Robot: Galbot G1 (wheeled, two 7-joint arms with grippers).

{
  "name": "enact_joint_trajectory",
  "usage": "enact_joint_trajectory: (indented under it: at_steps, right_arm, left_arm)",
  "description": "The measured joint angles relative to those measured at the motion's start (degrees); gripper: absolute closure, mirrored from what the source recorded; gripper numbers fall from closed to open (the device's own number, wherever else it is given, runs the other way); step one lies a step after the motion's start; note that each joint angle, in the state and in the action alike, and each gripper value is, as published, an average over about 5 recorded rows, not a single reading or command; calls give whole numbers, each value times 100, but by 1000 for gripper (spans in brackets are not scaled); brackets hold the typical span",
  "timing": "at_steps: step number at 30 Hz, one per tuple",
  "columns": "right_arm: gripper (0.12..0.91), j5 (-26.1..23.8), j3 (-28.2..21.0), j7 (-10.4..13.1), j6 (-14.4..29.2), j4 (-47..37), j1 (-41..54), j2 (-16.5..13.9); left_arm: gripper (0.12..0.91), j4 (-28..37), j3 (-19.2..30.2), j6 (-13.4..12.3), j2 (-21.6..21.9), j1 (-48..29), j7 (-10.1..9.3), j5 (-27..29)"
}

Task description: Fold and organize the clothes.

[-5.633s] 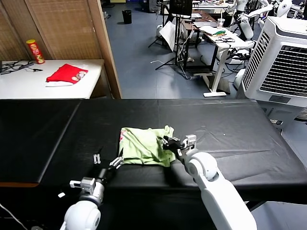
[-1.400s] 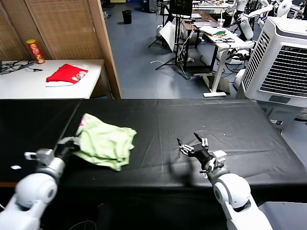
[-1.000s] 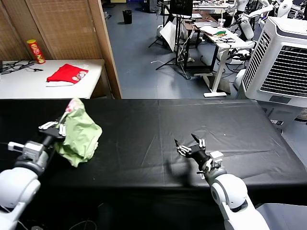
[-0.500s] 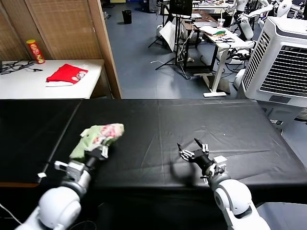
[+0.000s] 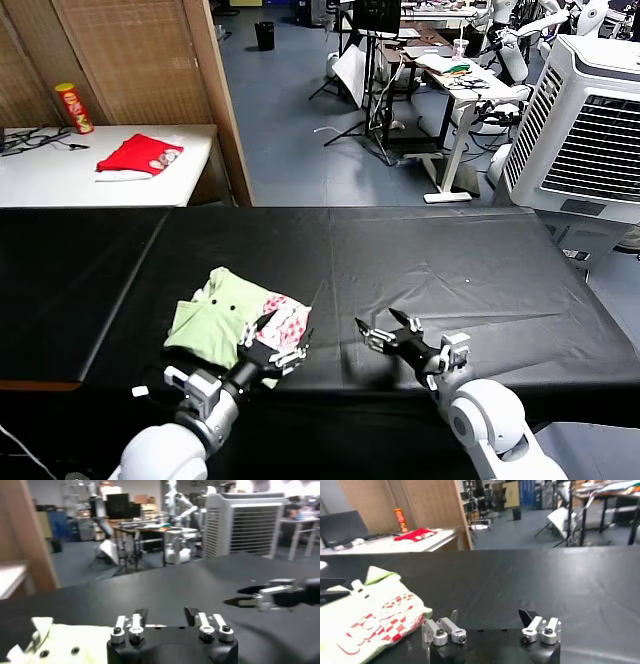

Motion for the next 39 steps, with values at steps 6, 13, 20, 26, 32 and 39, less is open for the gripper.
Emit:
enact_joint_trajectory:
  at_steps: [6, 13, 20, 26, 32, 39]
  right_arm:
    - [227, 915, -436, 504, -352, -254, 401, 345]
    - [240, 1368, -855, 753, -395, -706, 837, 784]
    - [503, 1527, -1069, 852, -393, -1133, 1073, 1054]
    - [735, 1476, -1166, 845, -358, -1511, 1291, 1207]
    - [867, 1160, -1108, 637, -253, -1816, 1541, 1161]
    - [898, 461, -930, 118, -44, -2251, 2070, 816]
  left_arm:
    - [233, -8, -185, -113, 63, 23, -68, -23]
    - [232, -8, -359, -163, -30, 211, -143, 14]
    - [232, -81, -535, -205, -82, 393, -164, 28]
    - [232, -166, -725, -267, -138, 576, -174, 45]
    - [232, -230, -897, -343, -233, 757, -181, 97]
    - [232, -238, -1056, -439, -355, 912, -186, 165]
